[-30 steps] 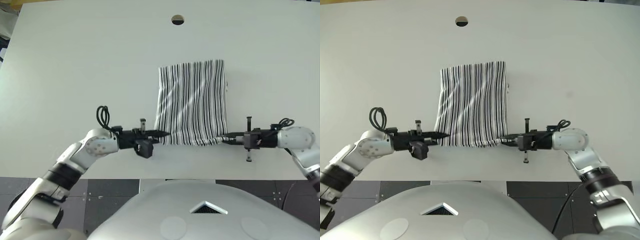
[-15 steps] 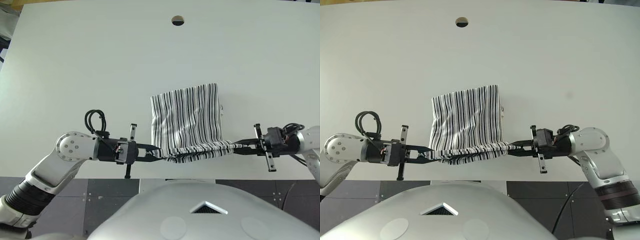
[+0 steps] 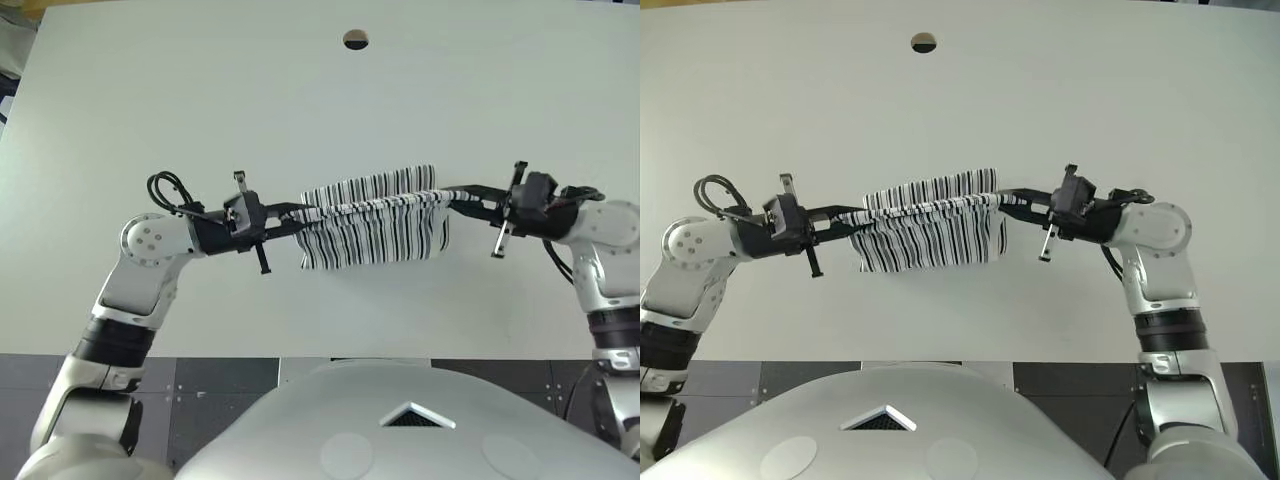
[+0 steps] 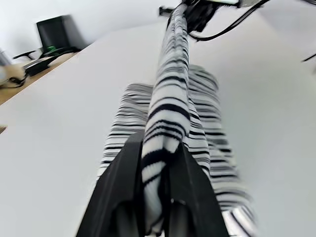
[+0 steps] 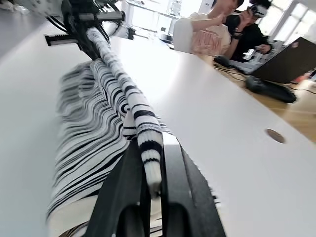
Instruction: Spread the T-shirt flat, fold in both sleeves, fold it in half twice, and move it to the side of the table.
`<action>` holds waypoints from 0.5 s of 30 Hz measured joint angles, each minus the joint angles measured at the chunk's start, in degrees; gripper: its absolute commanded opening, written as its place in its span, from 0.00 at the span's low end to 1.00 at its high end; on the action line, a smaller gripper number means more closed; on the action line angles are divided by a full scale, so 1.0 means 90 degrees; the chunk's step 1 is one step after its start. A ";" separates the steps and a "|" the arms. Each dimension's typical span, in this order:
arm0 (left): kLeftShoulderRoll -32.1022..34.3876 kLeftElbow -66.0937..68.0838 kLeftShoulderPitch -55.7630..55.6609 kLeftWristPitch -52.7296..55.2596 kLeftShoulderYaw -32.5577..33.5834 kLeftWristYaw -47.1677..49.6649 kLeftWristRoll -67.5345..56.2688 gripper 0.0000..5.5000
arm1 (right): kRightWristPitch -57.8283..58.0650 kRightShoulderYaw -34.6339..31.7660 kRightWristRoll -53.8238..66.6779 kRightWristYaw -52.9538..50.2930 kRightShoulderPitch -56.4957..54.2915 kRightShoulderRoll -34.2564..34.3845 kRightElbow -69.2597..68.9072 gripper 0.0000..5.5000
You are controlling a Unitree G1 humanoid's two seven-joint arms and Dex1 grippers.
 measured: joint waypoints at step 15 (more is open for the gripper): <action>-0.1053 0.3095 -0.1338 -0.0837 0.0066 -0.0187 0.1099 0.22 | -0.0636 0.0097 -0.1454 -0.0990 -0.1112 0.0915 0.2179 0.21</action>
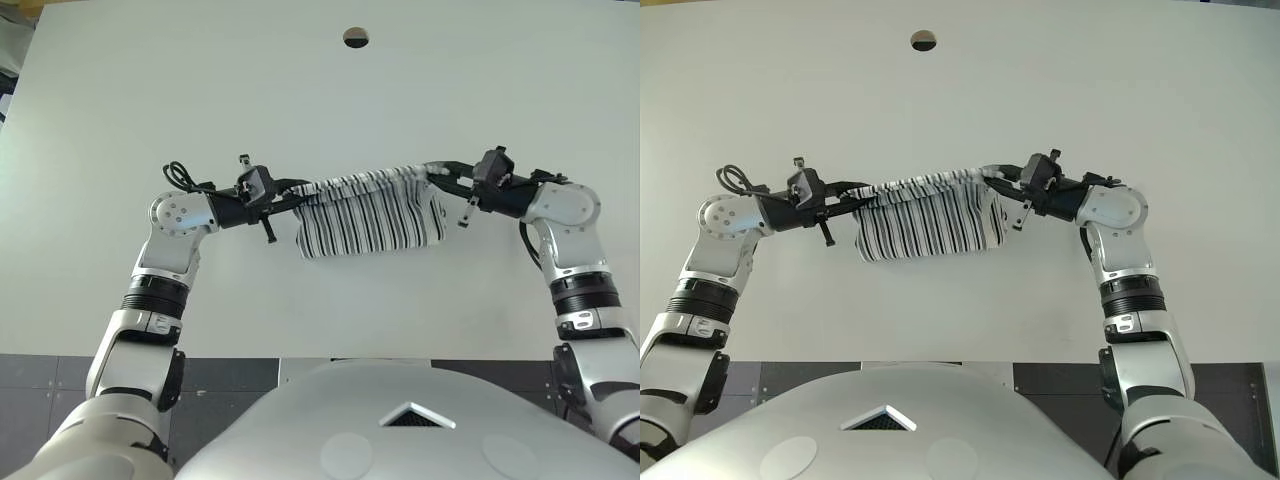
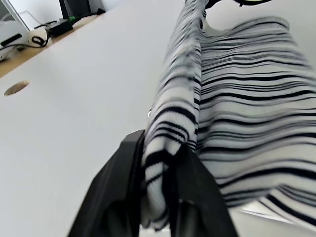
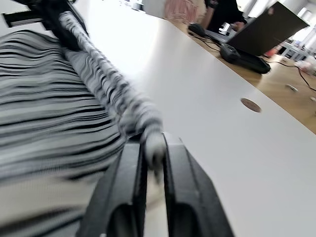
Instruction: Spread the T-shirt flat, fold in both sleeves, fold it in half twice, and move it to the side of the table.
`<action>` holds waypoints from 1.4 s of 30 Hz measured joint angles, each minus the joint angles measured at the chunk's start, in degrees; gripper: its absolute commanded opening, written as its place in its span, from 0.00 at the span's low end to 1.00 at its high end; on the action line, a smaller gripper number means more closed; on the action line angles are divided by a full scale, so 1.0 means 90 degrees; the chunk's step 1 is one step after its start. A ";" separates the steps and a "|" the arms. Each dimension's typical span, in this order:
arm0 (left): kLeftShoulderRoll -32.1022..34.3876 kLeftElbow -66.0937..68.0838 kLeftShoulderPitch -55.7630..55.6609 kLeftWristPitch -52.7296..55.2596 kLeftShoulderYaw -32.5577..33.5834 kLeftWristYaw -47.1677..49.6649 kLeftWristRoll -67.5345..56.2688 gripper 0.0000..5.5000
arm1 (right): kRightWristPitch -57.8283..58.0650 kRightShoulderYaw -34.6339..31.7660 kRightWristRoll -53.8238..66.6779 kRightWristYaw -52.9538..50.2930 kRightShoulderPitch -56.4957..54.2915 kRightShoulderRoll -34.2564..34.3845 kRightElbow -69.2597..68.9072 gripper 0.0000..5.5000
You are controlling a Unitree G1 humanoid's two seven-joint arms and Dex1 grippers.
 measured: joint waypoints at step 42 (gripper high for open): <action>-0.1678 -0.0550 -0.0432 0.2120 0.1835 0.2688 -0.0245 0.28 | -0.0783 0.2196 -0.6559 -0.2578 -0.2843 -0.3237 0.3982 0.40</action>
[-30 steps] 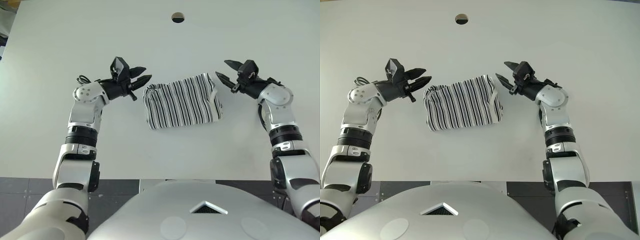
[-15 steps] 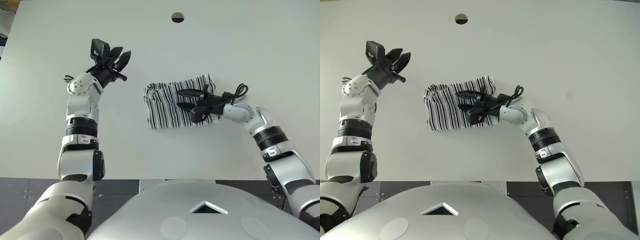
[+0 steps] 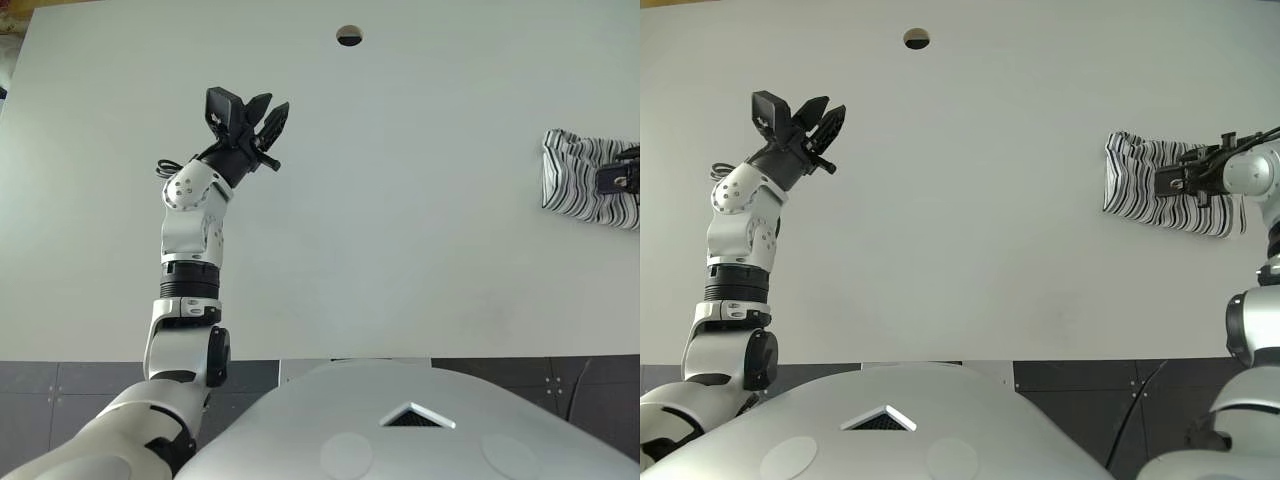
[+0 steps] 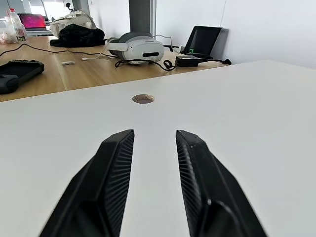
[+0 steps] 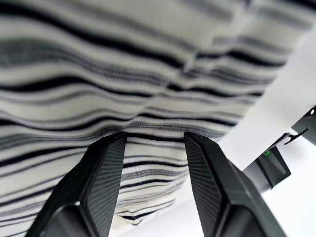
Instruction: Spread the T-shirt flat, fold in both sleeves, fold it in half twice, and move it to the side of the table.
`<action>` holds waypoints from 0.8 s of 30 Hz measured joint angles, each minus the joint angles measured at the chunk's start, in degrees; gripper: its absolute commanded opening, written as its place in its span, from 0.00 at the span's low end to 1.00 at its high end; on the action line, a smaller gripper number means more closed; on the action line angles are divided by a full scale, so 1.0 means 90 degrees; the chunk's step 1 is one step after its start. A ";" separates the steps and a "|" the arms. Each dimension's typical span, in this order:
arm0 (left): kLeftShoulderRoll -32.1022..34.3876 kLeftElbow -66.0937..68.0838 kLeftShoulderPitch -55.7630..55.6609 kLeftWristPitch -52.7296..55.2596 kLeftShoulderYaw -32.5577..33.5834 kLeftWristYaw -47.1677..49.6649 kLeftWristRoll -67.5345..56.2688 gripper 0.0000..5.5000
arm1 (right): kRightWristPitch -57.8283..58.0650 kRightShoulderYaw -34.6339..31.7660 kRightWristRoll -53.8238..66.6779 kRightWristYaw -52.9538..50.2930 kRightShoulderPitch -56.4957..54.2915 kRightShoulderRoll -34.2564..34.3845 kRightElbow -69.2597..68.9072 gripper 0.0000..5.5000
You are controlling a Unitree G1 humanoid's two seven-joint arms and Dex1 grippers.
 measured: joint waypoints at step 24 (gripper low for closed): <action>-0.1118 -0.0142 -0.0998 -0.1991 0.0823 0.3040 0.0728 0.28 | -0.0039 -0.2652 0.7357 -0.1818 0.0607 0.5090 -0.3060 0.40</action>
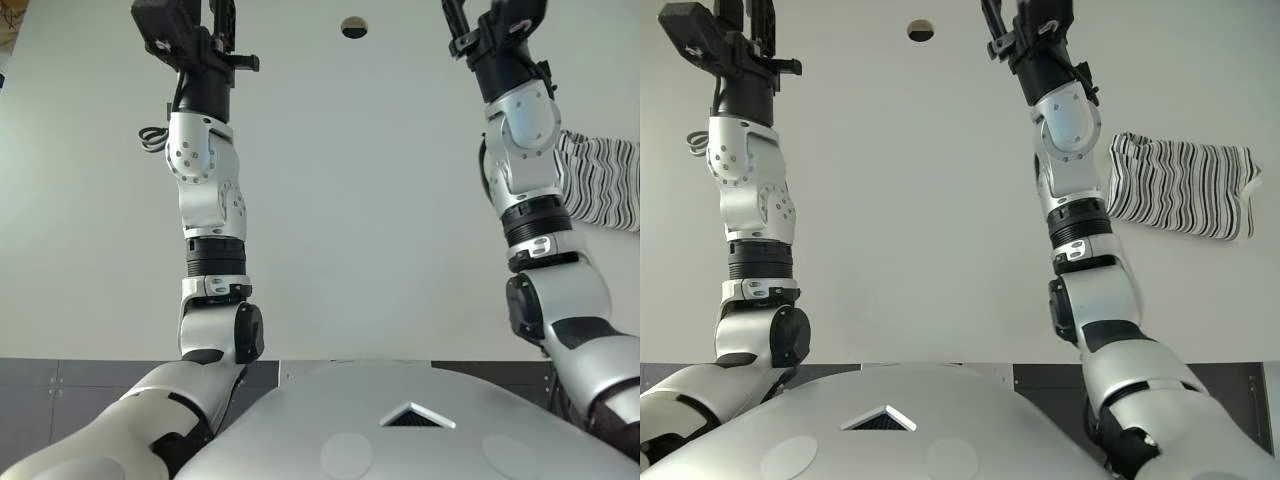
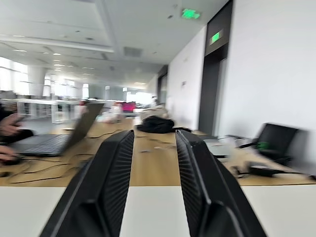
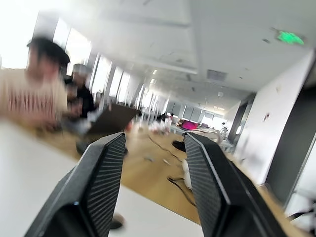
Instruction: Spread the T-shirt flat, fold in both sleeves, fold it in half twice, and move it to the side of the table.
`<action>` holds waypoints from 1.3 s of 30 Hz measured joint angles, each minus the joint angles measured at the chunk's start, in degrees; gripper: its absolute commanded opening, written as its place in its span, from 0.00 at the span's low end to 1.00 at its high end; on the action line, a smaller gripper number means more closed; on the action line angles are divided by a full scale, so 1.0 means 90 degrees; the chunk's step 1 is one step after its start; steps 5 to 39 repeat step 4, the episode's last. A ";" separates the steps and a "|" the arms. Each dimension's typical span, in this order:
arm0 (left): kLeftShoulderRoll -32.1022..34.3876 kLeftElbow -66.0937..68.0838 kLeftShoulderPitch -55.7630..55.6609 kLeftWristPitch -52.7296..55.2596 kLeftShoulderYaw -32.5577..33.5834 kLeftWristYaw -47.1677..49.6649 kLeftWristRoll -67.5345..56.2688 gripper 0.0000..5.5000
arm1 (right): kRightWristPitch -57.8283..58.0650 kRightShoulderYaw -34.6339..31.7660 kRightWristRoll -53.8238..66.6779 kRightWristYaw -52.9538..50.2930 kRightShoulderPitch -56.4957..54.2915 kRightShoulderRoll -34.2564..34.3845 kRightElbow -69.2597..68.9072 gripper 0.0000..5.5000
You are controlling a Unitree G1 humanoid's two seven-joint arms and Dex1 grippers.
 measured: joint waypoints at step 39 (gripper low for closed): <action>0.0076 0.0219 -0.0338 -0.0611 0.0121 0.0809 0.0492 0.28 | 0.1705 -0.0264 0.0629 0.0524 0.0369 0.0072 -0.0409 0.40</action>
